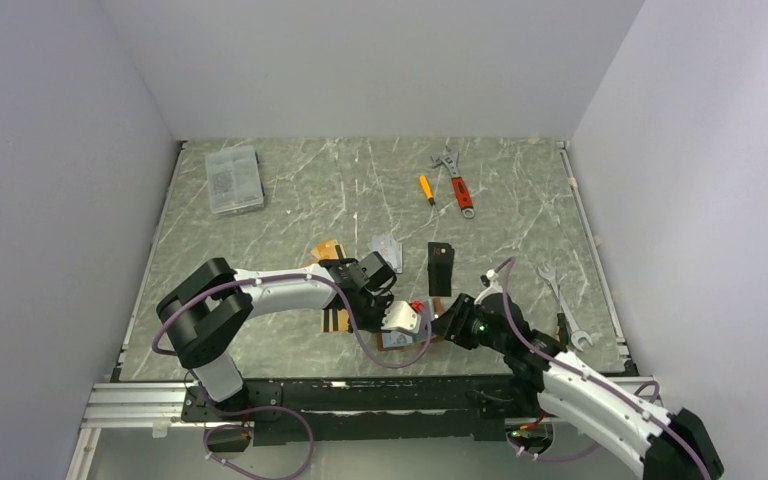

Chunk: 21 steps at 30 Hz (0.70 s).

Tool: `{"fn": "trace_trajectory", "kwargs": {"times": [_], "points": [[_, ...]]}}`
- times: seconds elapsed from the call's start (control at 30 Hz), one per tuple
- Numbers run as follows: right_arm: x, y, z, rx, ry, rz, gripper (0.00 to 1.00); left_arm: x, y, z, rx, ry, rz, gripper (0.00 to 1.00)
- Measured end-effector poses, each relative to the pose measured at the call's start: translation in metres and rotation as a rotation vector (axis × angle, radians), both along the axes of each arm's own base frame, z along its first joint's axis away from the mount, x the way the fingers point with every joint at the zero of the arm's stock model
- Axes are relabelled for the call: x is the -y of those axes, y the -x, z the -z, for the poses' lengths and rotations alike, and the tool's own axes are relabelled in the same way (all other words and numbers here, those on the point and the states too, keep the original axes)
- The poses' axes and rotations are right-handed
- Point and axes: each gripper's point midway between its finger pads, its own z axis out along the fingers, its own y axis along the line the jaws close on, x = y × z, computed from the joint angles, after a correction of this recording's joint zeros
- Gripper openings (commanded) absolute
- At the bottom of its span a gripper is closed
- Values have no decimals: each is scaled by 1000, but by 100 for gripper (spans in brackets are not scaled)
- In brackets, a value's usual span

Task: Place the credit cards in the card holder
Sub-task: Close the card holder at the center of the board.

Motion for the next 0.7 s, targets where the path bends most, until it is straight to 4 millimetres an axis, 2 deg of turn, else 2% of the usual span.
{"fn": "trace_trajectory", "kwargs": {"times": [0.13,0.33,0.4,0.57,0.7], "points": [[4,6,24,-87,75,-13,38,0,0,0,0,1,1,0],[2,1,24,-90,92,-15,14,0,0,0,-2,2,0,1],[0,-2,19,-66,75,-13,2,-1,-1,-1,-14,6,-7,2],[-4,-10,2,-3,49,-14,0,0,-11,-14,-100,71,-64,4],[-7,-14,-8,23,64,-39,0,-11,-41,-26,-145,132,-176,4]]}}
